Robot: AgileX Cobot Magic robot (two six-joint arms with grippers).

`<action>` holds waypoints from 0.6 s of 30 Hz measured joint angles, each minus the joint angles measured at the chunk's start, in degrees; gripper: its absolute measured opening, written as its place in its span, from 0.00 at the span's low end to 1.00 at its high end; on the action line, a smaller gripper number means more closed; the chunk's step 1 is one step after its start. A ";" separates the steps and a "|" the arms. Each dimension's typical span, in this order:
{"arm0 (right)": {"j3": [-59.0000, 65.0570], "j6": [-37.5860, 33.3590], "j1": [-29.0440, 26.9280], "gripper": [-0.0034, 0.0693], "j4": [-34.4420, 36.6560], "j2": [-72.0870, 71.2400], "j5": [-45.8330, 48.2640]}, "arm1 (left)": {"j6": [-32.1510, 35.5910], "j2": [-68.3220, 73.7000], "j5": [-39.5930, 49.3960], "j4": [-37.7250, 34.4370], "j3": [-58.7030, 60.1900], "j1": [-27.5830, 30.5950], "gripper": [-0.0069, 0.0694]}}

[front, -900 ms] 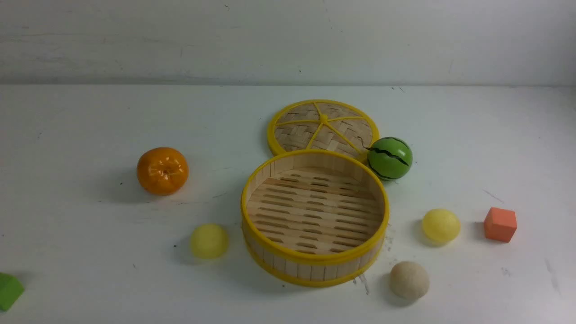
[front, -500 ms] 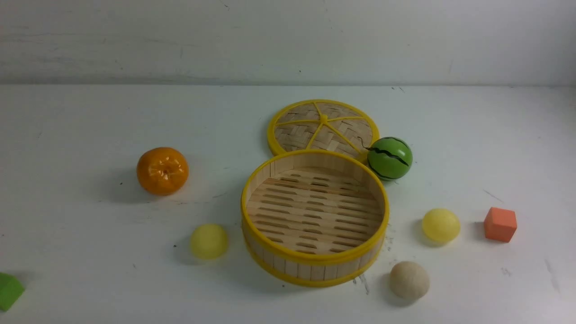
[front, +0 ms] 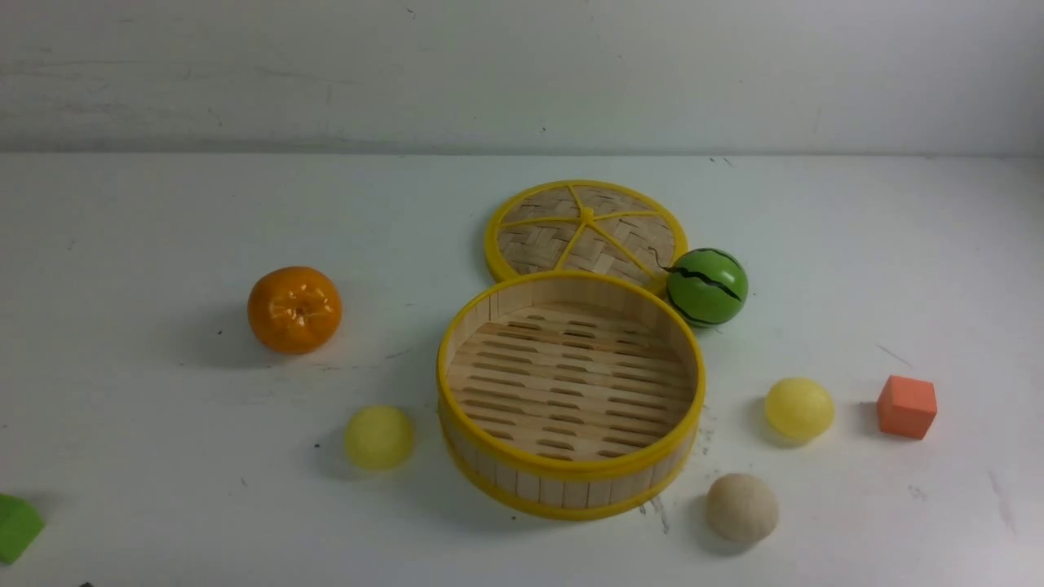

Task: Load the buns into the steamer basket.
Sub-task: Use the left arm to grab a steamed stuffed bun

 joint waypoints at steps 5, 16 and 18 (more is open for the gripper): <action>0.00 0.00 0.00 0.38 0.00 0.00 0.00 | -1.21 0.00 -6.14 -4.24 0.00 0.00 0.40; 0.00 0.00 0.00 0.38 0.00 0.00 0.00 | 4.54 2.73 9.27 -1.94 -17.13 0.00 0.08; 0.00 0.00 0.00 0.38 0.00 0.00 0.00 | 7.12 9.17 19.59 0.52 -23.35 0.00 0.07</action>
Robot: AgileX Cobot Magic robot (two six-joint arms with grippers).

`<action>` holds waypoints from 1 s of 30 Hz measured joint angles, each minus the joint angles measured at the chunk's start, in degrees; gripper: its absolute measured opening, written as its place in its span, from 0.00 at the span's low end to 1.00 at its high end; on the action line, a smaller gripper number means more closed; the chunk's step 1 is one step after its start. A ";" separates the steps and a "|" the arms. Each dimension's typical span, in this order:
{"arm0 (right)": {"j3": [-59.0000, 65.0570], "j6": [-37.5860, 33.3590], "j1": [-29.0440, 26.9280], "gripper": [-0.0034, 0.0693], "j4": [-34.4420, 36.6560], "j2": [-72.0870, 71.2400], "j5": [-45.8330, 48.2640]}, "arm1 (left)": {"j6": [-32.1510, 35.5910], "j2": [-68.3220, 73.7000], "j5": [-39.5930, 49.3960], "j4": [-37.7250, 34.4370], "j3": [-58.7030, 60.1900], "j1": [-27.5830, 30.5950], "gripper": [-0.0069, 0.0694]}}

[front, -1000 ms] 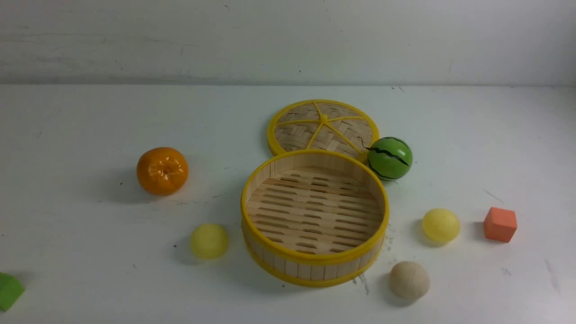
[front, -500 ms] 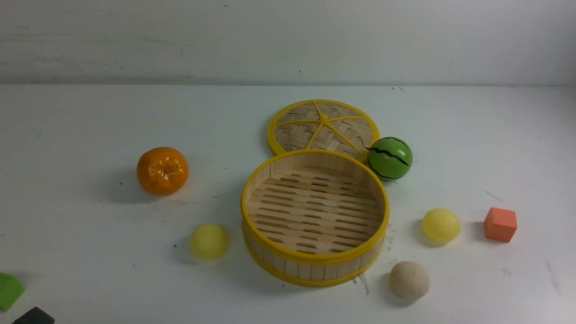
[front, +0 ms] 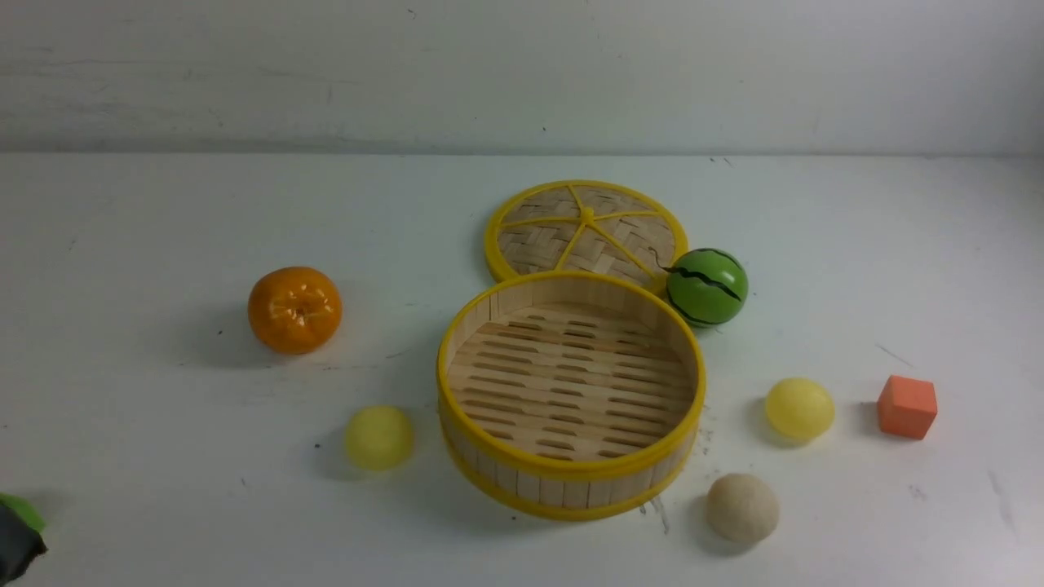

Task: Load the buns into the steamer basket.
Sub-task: Use the left arm to grab a steamed stuffed bun

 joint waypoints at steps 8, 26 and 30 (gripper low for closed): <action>0.00 0.00 0.00 0.38 0.00 0.00 0.00 | 10.58 30.33 18.85 9.10 -13.59 0.00 0.07; 0.00 0.00 0.00 0.38 0.00 0.00 0.00 | 4.07 78.88 21.85 22.70 -44.34 -16.65 0.07; 0.00 0.00 0.00 0.38 0.00 0.00 0.00 | 3.60 86.60 23.01 25.49 -50.56 -16.59 0.07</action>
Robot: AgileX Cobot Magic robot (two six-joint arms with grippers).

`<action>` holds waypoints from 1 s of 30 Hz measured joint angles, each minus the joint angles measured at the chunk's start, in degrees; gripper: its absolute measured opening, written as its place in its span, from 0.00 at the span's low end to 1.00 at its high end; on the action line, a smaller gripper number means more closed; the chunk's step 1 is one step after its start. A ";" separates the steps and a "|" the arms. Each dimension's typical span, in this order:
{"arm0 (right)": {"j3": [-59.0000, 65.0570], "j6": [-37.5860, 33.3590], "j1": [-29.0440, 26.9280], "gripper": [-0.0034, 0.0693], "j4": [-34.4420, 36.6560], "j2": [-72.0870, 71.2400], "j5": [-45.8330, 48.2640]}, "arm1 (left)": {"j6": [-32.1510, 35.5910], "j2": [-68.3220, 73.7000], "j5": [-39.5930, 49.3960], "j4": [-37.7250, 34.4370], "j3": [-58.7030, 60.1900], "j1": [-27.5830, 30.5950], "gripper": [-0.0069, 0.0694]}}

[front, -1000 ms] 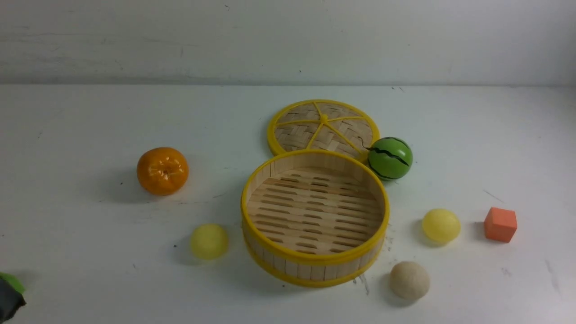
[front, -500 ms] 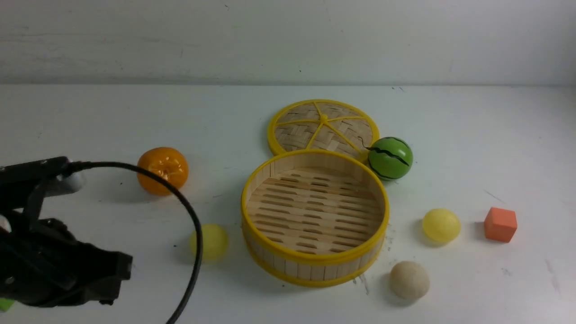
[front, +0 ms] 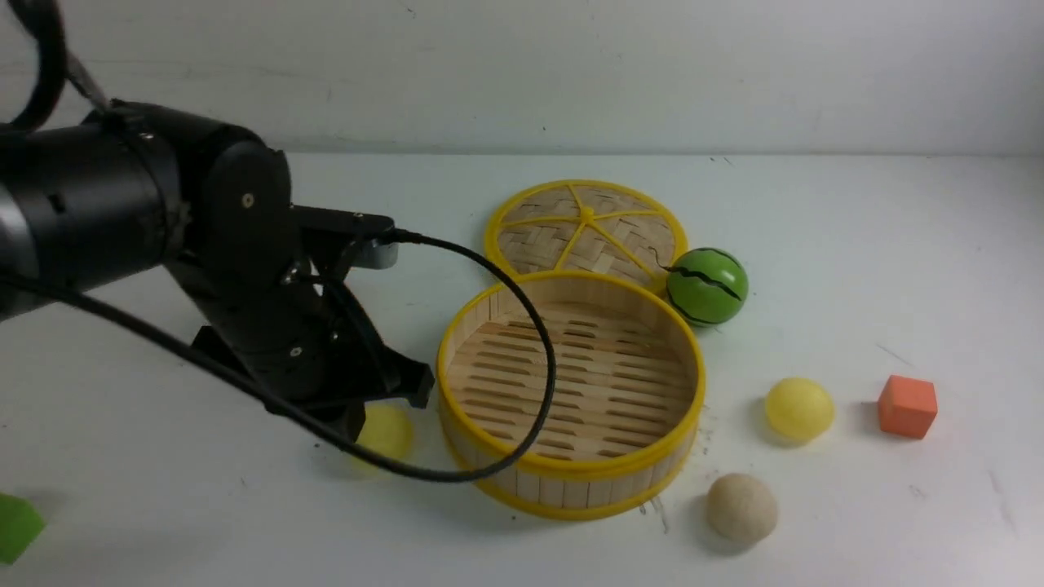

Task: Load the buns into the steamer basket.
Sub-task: Use the left arm to grab a steamed stuffed bun

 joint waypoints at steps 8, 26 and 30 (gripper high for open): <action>0.00 0.00 0.00 0.38 0.00 0.00 0.00 | 1.03 8.96 2.00 0.79 -7.28 0.00 0.24; 0.00 0.00 0.00 0.38 0.00 0.00 0.01 | 3.87 15.40 -2.11 0.00 -9.66 2.83 0.47; 0.00 0.00 0.00 0.38 0.00 0.00 0.01 | 4.89 16.30 -2.91 0.00 -9.66 2.83 0.47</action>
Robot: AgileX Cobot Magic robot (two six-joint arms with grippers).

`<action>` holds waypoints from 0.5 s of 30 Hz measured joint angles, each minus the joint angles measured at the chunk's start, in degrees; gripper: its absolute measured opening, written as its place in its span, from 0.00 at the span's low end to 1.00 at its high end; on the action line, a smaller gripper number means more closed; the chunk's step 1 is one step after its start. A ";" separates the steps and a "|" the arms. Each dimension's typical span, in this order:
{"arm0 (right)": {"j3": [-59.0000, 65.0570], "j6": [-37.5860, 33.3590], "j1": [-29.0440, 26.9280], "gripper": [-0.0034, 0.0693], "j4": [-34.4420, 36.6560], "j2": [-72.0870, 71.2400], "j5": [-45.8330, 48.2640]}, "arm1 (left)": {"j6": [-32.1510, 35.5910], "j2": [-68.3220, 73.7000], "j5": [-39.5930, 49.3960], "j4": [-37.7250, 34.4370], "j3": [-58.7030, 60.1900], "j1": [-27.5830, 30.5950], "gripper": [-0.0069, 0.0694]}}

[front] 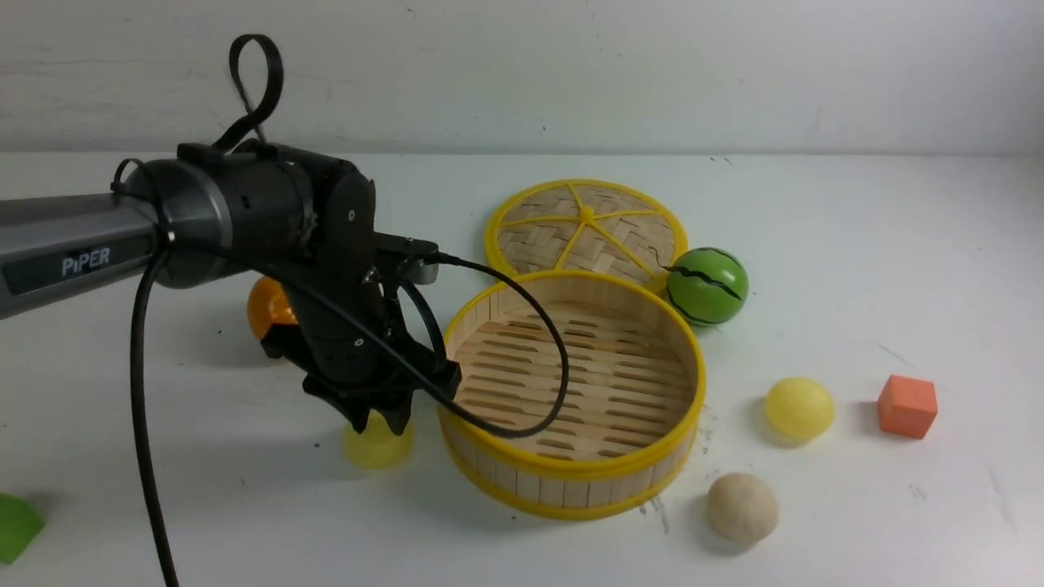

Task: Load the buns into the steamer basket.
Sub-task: Use the left arm to grab a steamed stuffed bun

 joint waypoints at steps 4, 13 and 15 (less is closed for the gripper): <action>0.00 0.00 0.00 0.38 0.00 0.00 0.00 | 0.14 1.03 -0.80 0.52 0.00 0.00 0.45; 0.00 0.00 0.00 0.38 0.00 0.00 0.00 | 0.19 1.48 -2.28 1.95 -0.17 0.00 0.23; 0.00 0.00 0.00 0.38 0.00 0.00 0.00 | 0.19 1.52 -2.07 1.95 -0.23 0.00 0.13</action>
